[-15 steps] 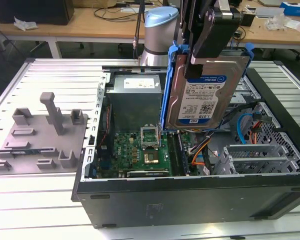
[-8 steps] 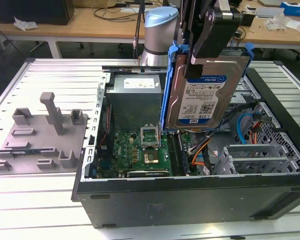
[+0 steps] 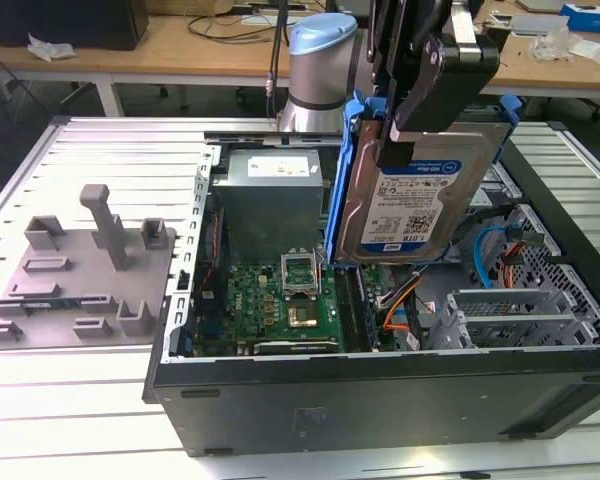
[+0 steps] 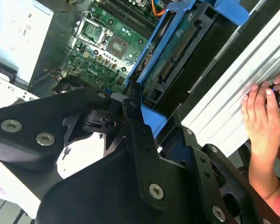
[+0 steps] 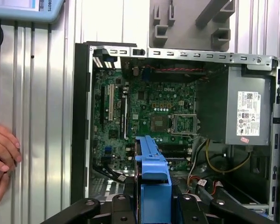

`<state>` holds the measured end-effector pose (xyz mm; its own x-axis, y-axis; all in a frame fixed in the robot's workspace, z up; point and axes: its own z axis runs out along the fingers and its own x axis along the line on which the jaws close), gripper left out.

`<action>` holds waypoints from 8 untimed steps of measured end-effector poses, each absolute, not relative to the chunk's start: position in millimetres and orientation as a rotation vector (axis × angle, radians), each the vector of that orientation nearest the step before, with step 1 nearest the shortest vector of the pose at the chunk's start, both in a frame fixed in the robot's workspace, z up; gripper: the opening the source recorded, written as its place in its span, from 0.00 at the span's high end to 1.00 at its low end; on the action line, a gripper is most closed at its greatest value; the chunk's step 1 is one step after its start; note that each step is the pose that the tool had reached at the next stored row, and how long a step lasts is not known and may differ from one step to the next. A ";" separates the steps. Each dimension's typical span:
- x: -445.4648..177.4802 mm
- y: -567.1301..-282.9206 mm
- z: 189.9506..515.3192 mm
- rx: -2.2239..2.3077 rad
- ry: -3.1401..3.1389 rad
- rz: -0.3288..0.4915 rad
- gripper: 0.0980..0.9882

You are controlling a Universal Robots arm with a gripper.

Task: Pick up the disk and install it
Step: 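Insert the disk into the insertion slot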

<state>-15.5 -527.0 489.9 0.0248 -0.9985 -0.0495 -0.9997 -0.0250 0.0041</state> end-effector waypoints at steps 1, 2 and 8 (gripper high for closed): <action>-15.5 -527.4 489.7 -2.221 2.175 0.061 0.70; -15.4 -527.6 489.5 -2.214 2.181 0.061 0.70; -7.3 -528.2 488.7 -2.183 2.212 0.061 0.70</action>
<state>-7.3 -528.2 488.7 -0.0131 -0.9986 -0.0514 -0.9999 0.0129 0.0042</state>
